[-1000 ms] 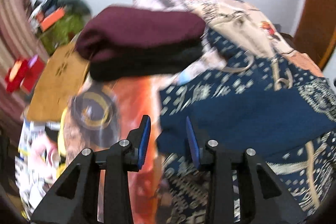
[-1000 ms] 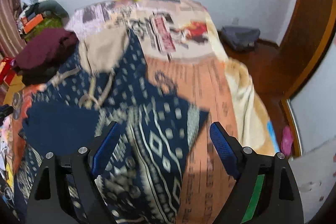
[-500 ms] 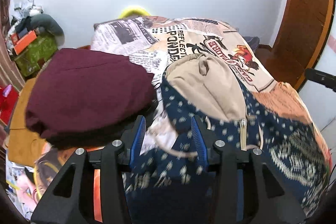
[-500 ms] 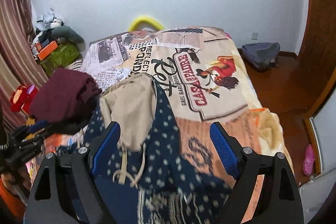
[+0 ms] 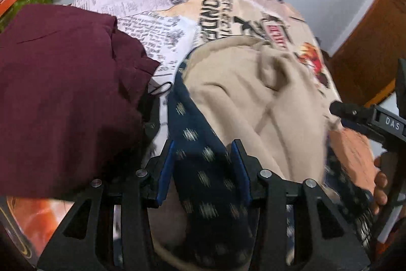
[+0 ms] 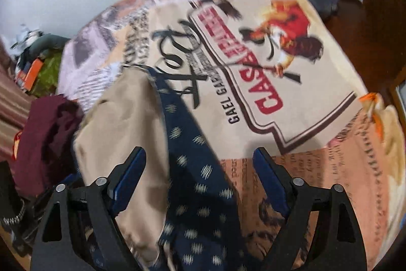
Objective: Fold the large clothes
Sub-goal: 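Grasp the hood edge with the right gripper while the left gripper lifts the hem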
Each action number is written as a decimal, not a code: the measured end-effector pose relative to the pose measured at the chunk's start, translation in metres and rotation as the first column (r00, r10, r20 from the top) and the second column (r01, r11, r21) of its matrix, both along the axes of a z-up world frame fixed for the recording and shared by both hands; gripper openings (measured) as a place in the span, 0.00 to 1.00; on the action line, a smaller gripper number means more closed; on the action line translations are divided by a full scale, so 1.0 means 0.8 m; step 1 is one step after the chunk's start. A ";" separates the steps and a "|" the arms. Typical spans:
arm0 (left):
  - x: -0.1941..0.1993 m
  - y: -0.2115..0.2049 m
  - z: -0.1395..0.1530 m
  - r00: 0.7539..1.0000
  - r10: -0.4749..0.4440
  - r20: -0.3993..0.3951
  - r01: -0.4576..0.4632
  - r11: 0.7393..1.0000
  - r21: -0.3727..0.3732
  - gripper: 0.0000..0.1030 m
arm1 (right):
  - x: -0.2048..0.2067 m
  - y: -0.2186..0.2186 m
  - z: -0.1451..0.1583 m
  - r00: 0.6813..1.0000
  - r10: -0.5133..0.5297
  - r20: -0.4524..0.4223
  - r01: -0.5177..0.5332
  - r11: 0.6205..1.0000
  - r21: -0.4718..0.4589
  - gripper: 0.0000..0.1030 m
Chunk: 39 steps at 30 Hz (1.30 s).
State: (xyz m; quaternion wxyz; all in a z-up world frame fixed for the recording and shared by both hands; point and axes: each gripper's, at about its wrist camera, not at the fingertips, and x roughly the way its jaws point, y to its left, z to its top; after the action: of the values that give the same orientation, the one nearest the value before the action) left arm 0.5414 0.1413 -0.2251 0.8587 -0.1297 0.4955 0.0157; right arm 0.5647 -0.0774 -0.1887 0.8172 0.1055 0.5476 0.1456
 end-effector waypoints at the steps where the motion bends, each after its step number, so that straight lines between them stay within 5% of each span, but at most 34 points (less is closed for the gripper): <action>1: 0.006 0.002 -0.006 1.000 0.006 -0.005 -0.006 1.000 -0.007 0.44 | 0.005 0.000 -0.007 1.000 -0.007 -0.015 0.007 1.000 0.005 0.76; 6: 0.017 0.015 -0.022 1.000 0.015 -0.002 -0.015 0.995 -0.102 0.41 | 0.014 0.015 -0.026 0.998 0.013 -0.058 -0.012 1.000 0.024 0.55; 13: 0.013 0.011 -0.012 1.000 -0.020 0.013 0.021 0.995 -0.097 0.11 | 0.001 0.047 -0.018 0.995 0.102 0.019 -0.101 0.993 -0.059 0.10; 17: -0.004 0.002 0.024 0.998 -0.035 0.056 0.038 0.998 -0.043 0.09 | -0.020 0.034 0.012 0.997 0.055 0.046 -0.053 0.998 -0.043 0.09; 29: -0.152 -0.036 0.154 0.959 -0.184 0.216 0.177 0.983 0.054 0.09 | -0.170 -0.010 0.157 0.945 0.186 0.268 -0.175 0.983 -0.063 0.08; 34: -0.216 -0.054 0.161 0.950 -0.231 0.211 0.218 0.972 0.085 0.09 | -0.230 -0.018 0.155 0.927 0.250 0.280 -0.236 0.968 -0.084 0.08; 39: -0.261 -0.054 0.128 0.961 -0.218 0.169 0.202 0.973 0.108 0.09 | -0.274 -0.027 0.126 0.920 0.276 0.276 -0.248 0.960 -0.134 0.08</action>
State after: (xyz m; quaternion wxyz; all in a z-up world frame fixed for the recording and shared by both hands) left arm 0.3326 0.0985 -0.1225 0.9016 -0.0387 0.4258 -0.0654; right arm 0.3452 -0.0987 -0.0881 0.8663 -0.0308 0.4363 0.2412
